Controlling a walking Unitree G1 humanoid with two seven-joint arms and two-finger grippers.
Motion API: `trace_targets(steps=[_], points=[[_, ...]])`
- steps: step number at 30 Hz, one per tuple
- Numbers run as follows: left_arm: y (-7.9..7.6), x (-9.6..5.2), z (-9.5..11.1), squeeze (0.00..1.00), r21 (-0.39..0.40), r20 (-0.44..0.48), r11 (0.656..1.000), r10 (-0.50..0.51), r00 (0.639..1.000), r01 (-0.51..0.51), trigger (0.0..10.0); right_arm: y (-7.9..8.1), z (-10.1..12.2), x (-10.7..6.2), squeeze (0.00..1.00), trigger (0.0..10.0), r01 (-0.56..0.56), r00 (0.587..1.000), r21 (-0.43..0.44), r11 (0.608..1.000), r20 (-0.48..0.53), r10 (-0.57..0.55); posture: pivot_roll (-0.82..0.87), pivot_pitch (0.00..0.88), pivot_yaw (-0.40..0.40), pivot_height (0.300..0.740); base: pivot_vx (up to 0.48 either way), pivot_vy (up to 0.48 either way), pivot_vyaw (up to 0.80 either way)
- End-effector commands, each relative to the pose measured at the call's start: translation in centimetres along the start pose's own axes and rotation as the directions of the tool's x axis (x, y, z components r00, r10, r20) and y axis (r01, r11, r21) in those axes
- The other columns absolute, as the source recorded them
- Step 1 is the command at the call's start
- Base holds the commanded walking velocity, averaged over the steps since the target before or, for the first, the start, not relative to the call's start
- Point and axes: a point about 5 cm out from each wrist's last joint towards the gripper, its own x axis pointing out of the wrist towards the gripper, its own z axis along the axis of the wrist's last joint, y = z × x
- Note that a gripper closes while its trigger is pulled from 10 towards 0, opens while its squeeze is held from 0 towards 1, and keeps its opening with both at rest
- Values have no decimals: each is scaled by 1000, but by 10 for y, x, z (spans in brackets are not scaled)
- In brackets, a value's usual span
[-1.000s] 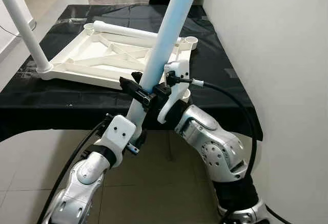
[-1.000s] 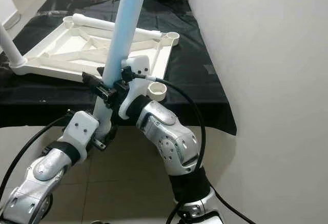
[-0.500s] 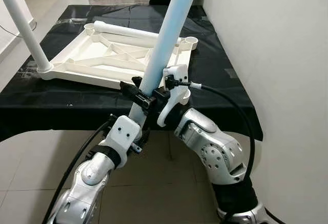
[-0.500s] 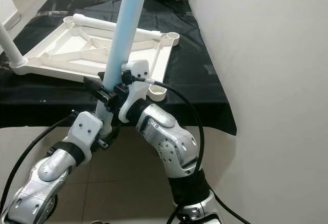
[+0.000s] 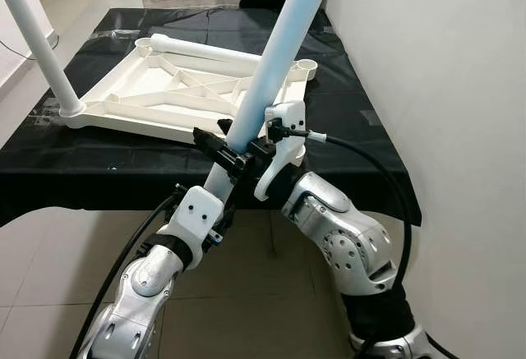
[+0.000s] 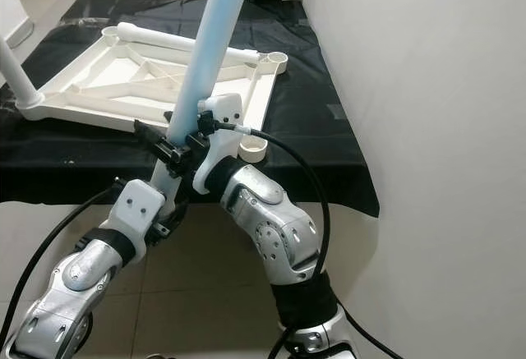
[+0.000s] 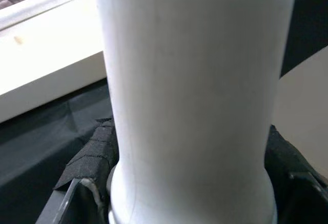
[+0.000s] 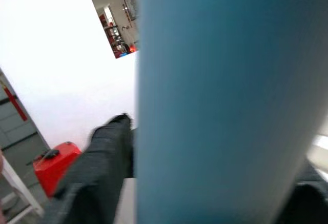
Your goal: Building children table
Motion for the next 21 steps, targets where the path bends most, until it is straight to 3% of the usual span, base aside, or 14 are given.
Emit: trace_targets(steps=[1, 6, 8, 13, 17, 21], points=[[-1, -7, 1, 0, -48, 27, 998, -49, 998, 50, 10000, -3, 2, 0, 0, 10000, -16, 1000, -24, 1000, 6, 16, 85, 123, -27, 740, 0, 0, 0], [-1, -14, 2, 0, -91, 39, 991, -99, 994, 102, 10000, -9, 1, -3, 0, 10000, -52, 999, -5, 999, -9, 52, 92, 125, -30, 740, 0, 0, 0], [0, -18, 0, 0, -106, 42, 984, -137, 990, 140, 10000, -10, 0, -7, 0, 10000, -148, 988, 42, 988, -30, 149, 94, 128, -30, 740, 0, 0, 0], [-1, -23, 0, 0, -136, 45, 973, -182, 982, 187, 10000, -4, -2, -14, 0, 10000, -284, 954, 65, 957, -77, 288, 96, 134, -30, 740, 0, 0, 0], [-3, -25, 0, 0, -144, 45, 968, -199, 979, 204, 10000, -2, -3, -18, 0, 10000, -326, 938, 72, 943, -97, 332, 95, 137, -31, 740, 0, 0, 0], [-16, -33, -2, 0, -213, 53, 928, -300, 952, 304, 10000, 3, -6, -24, 0, 10000, -398, 904, 92, 913, -128, 407, 93, 147, -28, 740, 0, 0, 0]])
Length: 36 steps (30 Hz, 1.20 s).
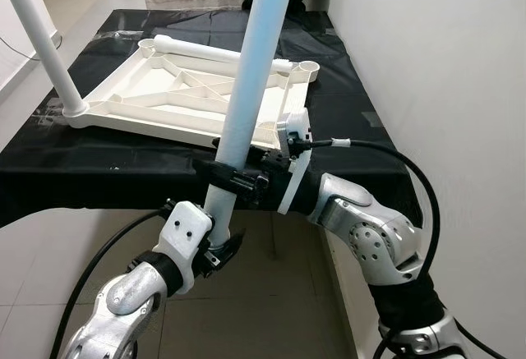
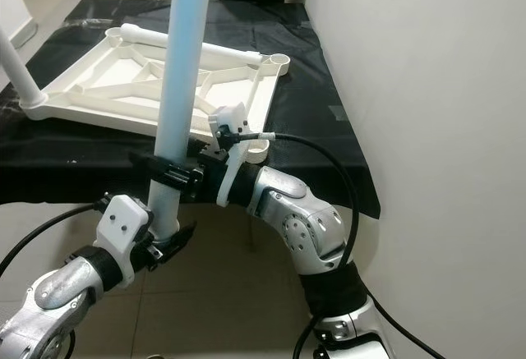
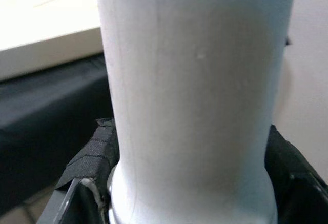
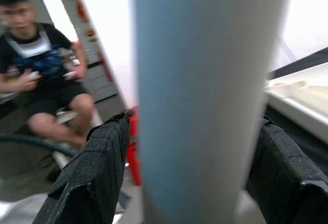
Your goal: Building children table
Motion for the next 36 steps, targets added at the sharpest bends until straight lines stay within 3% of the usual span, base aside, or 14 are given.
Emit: trace_targets(steps=[1, 8, 24, 25, 26, 27, 36], points=[[-9, -3, 0, 0, -36, -2, 997, -66, 998, 66, 10000, 6, -2, 2, 0, 10000, -51, 999, 8, 999, -14, 51, 93, 147, -28, 740, 0, 0, 0], [-23, -11, -3, 0, -103, -18, 978, -185, 983, 183, 10000, 9, -2, 1, 0, 10000, -116, 993, 19, 993, -35, 116, 94, 151, -26, 740, 0, 0, 0], [-28, -17, -5, 0, -129, -32, 964, -239, 970, 233, 10000, 18, -6, -1, 0, 10000, -185, 980, 47, 982, -70, 188, 93, 145, -25, 740, 0, 0, 0], [-29, -17, -5, 0, -132, -32, 963, -241, 970, 235, 10000, 18, -6, -2, 0, 4627, -187, 979, 48, 981, -70, 190, 93, 141, -26, 740, 0, 0, 0], [-29, -17, -5, 0, -134, -32, 963, -242, 970, 236, 10000, 18, -6, -2, 0, 4627, -188, 979, 48, 981, -71, 191, 93, 141, -26, 740, 0, 0, 0], [-29, -17, -5, 0, -135, -32, 962, -243, 969, 237, 10000, 18, -6, -2, 0, 0, -191, 978, 50, 980, -71, 195, 93, 140, -26, 740, 0, 0, 0], [-29, -18, -9, 0, -151, -49, 962, -237, 970, 228, 10000, 21, -8, -3, 0, 0, -207, 974, 61, 976, -77, 211, 93, 128, -25, 740, 0, 0, 0]])
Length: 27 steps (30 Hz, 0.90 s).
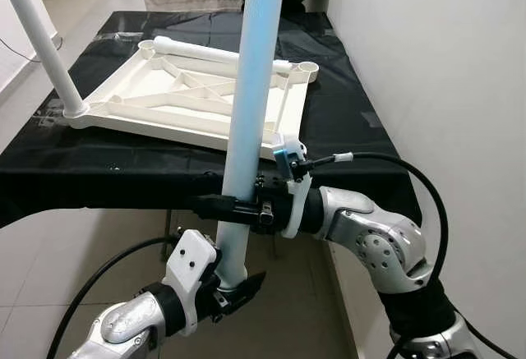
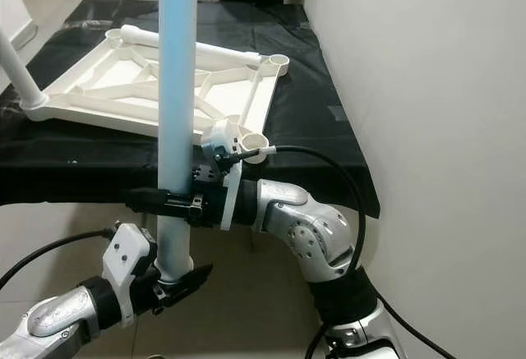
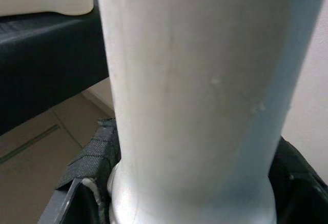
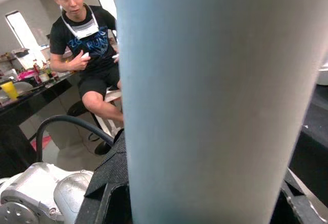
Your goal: Building children table
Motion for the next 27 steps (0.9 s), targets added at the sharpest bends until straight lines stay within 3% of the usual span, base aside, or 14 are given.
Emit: trace_targets(steps=[1, 8, 9, 19, 20, 21, 24, 27], points=[[-2, -2, -3, 0, -20, -26, 1000, -8, 1000, 8, 10000, 7, -1, 3, 0, 0, -42, 999, 0, 999, -5, 42, 93, 125, -23, 740, 0, 0, 0], [2, -2, -4, 0, -50, -36, 999, 17, 999, -19, 10000, 8, -2, 3, 0, 0, -41, 999, 2, 999, -2, 41, 92, 113, -22, 740, 0, 0, 0], [3, -2, -5, 1000, -51, -34, 998, 27, 999, -28, 10000, 7, -1, 2, 0, 0, -37, 999, 0, 999, -1, 37, 92, 110, -21, 740, 0, 0, 0], [11, -1, -4, 1000, -22, -20, 991, 134, 991, -134, 10000, -6, 7, -8, 0, 0, 39, 999, -22, 999, 27, -38, 93, 112, -25, 740, 0, 0, 0], [16, -2, -5, 0, -7, -20, 981, 194, 981, -194, 10000, -13, 10, -14, 0, 0, 97, 994, -34, 995, 45, -95, 94, 111, -25, 740, 0, 0, 0], [16, -2, -5, 0, -7, -20, 981, 194, 981, -194, 10000, -13, 10, -14, 0, 0, 97, 994, -34, 995, 45, -95, 94, 111, -25, 740, 0, 0, 0], [24, -5, -2, 0, -29, 28, 943, 333, 942, -333, 10000, -40, 19, -33, 0, 0, 358, 929, -80, 930, 126, -347, 96, 97, -28, 740, 0, 0, 0], [26, -5, 0, 0, -31, 44, 927, 375, 926, -374, 10000, -48, 22, -39, 0, 0, 440, 892, -96, 893, 155, -424, 97, 95, -28, 740, 0, 0, 0]])
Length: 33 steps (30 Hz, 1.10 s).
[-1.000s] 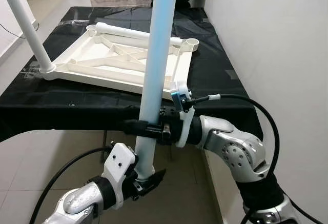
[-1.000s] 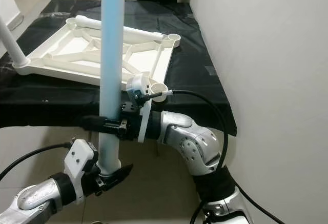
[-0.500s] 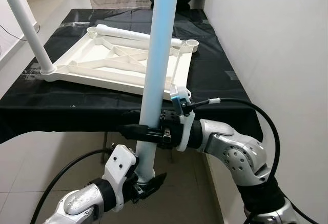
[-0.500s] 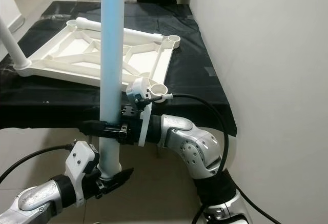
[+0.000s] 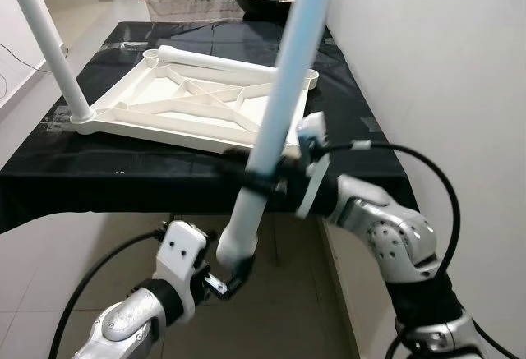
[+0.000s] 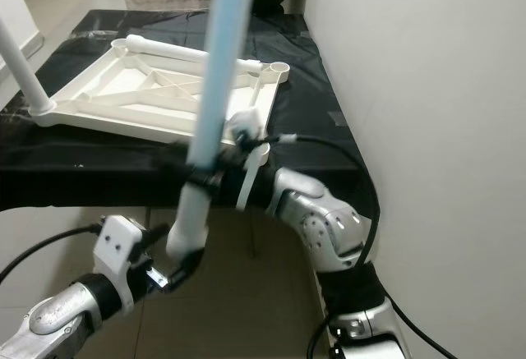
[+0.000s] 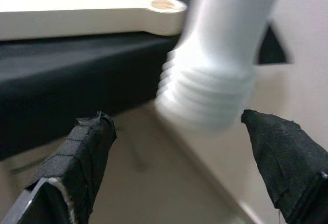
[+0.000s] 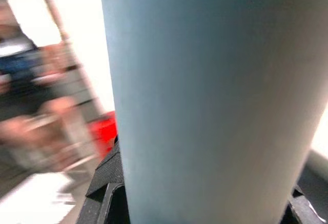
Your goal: Building children table
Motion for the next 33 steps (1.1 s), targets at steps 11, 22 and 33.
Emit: trace_targets(steps=[11, 22, 33], points=[[10, 7, 14, 0, 23, 103, 976, 213, 972, -217, 10000, -41, 24, -9, 0, 10000, 465, 870, -68, 882, 220, -442, 98, 92, -29, 740, 0, 0, 0], [10, 9, 18, 0, 32, 133, 972, 228, 965, -234, 10000, -38, 31, 1, 0, 10000, 480, 850, -65, 875, 279, -446, 100, 92, -31, 740, 209, 0, 0], [9, 10, 18, 0, 36, 139, 972, 226, 964, -233, 10000, -39, 29, 4, 0, 10000, 493, 838, -60, 868, 299, -456, 99, 92, -31, 740, 254, 0, 0]])
